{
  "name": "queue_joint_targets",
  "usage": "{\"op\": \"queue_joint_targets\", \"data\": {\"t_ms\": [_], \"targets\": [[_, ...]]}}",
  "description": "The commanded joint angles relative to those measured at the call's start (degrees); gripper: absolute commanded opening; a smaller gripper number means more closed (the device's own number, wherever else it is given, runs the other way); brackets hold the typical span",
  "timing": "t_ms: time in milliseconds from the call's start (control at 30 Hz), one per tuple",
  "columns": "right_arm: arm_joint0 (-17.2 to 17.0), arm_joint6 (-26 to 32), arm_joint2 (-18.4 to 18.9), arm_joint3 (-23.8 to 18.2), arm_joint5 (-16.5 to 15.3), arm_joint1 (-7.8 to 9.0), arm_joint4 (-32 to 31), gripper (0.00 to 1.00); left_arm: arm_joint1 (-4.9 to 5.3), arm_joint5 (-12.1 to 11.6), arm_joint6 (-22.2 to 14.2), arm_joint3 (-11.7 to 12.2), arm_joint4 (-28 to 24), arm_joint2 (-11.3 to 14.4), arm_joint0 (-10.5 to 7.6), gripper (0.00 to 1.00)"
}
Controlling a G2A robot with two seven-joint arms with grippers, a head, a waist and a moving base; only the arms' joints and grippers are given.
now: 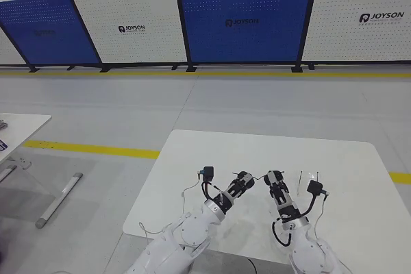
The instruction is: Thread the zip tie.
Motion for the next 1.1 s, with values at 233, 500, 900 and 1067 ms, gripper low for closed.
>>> {"op": "queue_joint_targets", "data": {"t_ms": [233, 500, 900, 1067], "targets": [[0.7, 0.3, -1.0, 0.9, 0.0, 0.19, 0.1, 0.00, 0.00, 0.0, 0.0, 0.0, 0.0, 0.0, 0.00, 0.00], [1.0, -0.4, -1.8, 1.4, 0.0, 0.41, 0.0, 0.00, 0.03, -2.5, -1.8, -0.6, -2.4, -0.6, 0.64, 0.00], [0.9, -1.7, -1.8, 0.7, 0.0, 1.13, 1.0, 0.00, -0.13, -0.5, -3.1, 0.3, -2.7, -1.0, 0.22, 0.00], [1.2, -1.3, -1.8, 1.4, 0.0, 1.37, 0.6, 0.00, -0.42, -0.1, -2.1, 0.9, -2.5, -0.6, -0.30, 0.00]]}}
